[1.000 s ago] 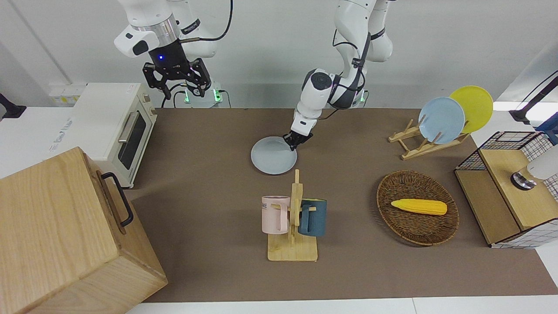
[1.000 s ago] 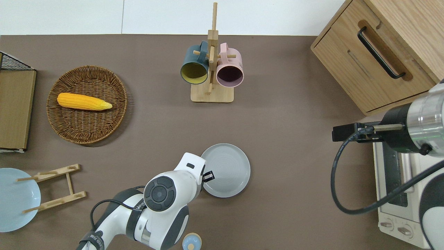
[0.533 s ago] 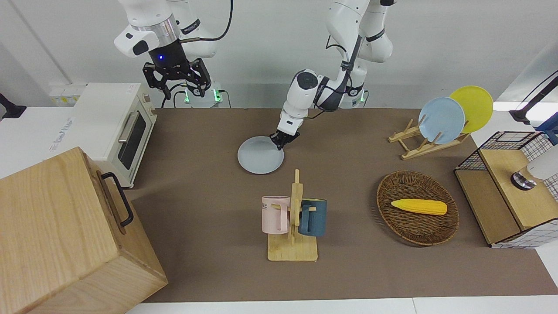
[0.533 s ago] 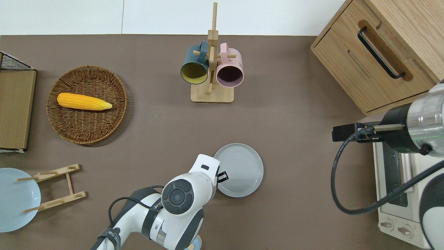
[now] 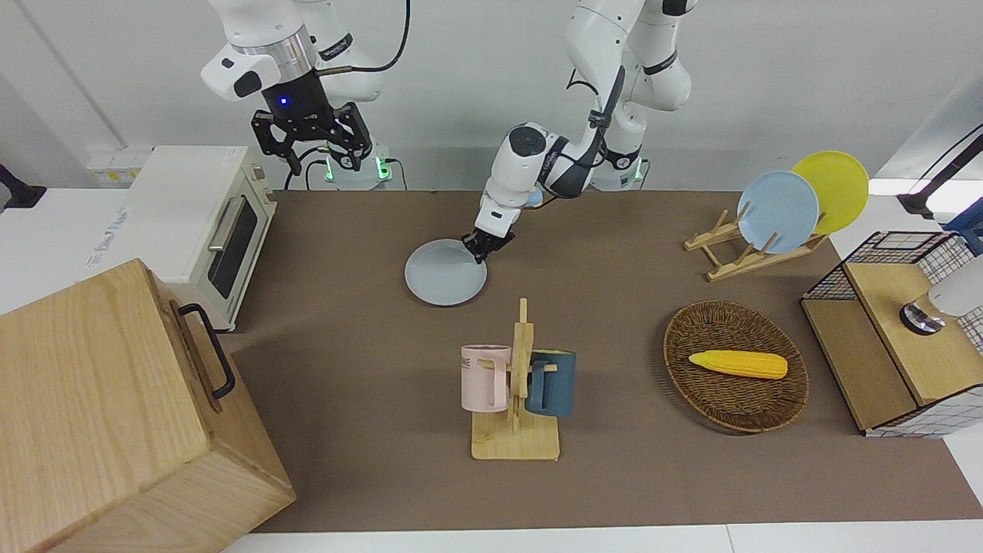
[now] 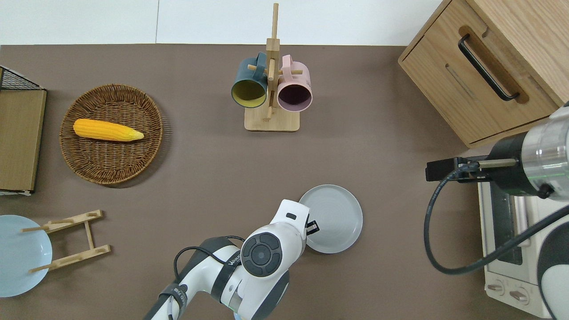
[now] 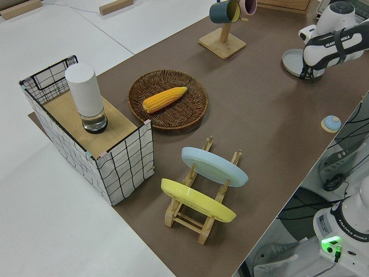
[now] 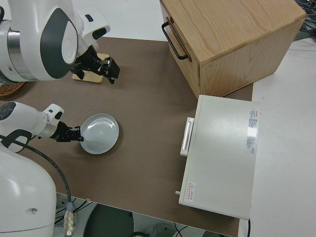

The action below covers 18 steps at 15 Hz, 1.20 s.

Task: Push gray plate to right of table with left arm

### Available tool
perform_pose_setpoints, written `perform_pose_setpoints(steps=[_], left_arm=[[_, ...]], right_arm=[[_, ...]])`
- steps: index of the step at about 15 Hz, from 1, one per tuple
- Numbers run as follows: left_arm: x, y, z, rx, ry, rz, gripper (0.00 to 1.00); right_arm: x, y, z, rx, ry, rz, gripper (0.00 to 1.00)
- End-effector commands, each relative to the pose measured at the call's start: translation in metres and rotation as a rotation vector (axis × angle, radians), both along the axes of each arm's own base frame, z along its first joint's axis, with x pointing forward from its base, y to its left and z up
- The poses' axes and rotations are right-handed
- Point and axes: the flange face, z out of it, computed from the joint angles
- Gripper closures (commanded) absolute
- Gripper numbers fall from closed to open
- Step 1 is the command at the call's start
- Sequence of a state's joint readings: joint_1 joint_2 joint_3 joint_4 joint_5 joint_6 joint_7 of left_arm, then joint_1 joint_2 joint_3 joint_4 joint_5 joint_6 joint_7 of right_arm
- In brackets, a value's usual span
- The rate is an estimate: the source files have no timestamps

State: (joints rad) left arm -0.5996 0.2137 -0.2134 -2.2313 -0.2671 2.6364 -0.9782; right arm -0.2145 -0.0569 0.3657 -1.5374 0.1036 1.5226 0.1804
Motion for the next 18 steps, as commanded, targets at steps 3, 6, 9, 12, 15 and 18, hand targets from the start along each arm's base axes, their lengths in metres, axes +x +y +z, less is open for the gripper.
perform_pose_setpoints(steps=[3, 6, 9, 12, 15, 18], left_arm=[[0.005, -0.009, -0.01, 0.019, -0.012, -0.027, 0.03], [0.008, -0.004, -0.004, 0.041, -0.022, -0.046, 0.01], [0.01, 0.005, 0.016, 0.059, -0.018, -0.053, 0.01], [0.023, 0.034, 0.048, 0.094, -0.011, -0.137, 0.01], [0.045, 0.074, 0.083, 0.113, -0.008, -0.204, 0.01], [0.077, 0.14, 0.105, 0.196, -0.019, -0.243, 0.01]], right_arm=[[0.001, 0.0, 0.003, 0.018, 0.0, -0.002, 0.005], [0.001, 0.0, 0.003, 0.018, 0.0, -0.002, 0.005], [0.001, 0.0, 0.003, 0.018, 0.0, -0.002, 0.005], [0.001, 0.0, 0.003, 0.018, 0.0, -0.002, 0.005], [0.001, 0.0, 0.004, 0.018, -0.001, -0.002, 0.005], [0.001, 0.0, 0.003, 0.018, 0.0, -0.002, 0.005]])
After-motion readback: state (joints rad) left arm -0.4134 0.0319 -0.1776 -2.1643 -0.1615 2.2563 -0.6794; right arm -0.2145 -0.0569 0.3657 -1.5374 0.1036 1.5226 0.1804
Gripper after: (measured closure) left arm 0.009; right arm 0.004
